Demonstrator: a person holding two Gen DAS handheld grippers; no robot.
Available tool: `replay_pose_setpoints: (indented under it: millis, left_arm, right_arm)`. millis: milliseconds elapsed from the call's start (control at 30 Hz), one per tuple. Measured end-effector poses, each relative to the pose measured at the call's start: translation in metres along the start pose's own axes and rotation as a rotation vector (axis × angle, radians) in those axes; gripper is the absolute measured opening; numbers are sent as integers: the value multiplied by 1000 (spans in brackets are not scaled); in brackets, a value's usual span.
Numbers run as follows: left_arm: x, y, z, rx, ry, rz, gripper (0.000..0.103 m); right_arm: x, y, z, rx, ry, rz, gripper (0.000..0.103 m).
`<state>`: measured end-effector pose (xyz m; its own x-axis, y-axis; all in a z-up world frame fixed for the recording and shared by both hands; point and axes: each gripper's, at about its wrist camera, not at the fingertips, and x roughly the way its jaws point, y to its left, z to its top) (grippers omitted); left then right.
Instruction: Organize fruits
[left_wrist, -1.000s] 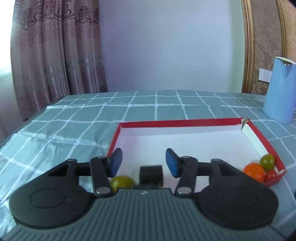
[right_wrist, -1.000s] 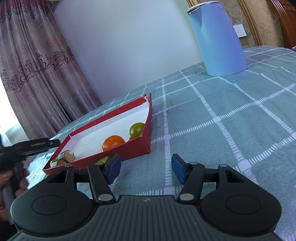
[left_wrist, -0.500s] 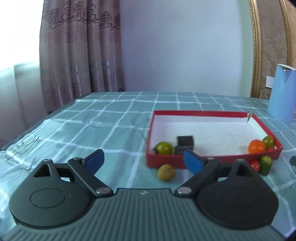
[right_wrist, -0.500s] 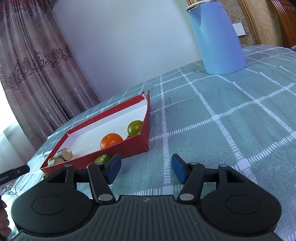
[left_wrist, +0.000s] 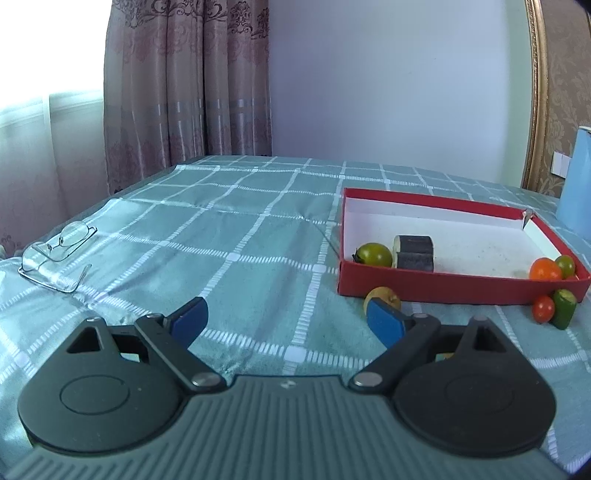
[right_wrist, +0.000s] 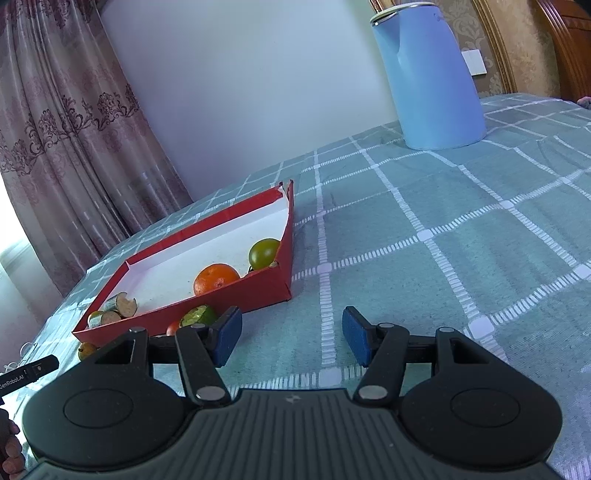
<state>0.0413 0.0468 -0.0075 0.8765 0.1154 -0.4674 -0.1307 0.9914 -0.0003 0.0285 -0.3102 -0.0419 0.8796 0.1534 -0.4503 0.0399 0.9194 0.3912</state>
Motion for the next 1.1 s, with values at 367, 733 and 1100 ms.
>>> replay_pose_setpoints:
  millis: [367,733,1100]
  left_arm:
    - [2,11,-3,-68,25,-10,94]
    - [0,9,-4,-59,17,-6,94]
    - [1,8,-4,-55,22,-8,94]
  right_arm:
    - [-7,12,-7,-63,22,6,59]
    - [-15,41,-18,-212,38,7,59]
    - [18,75,-11,-335,63,16,59]
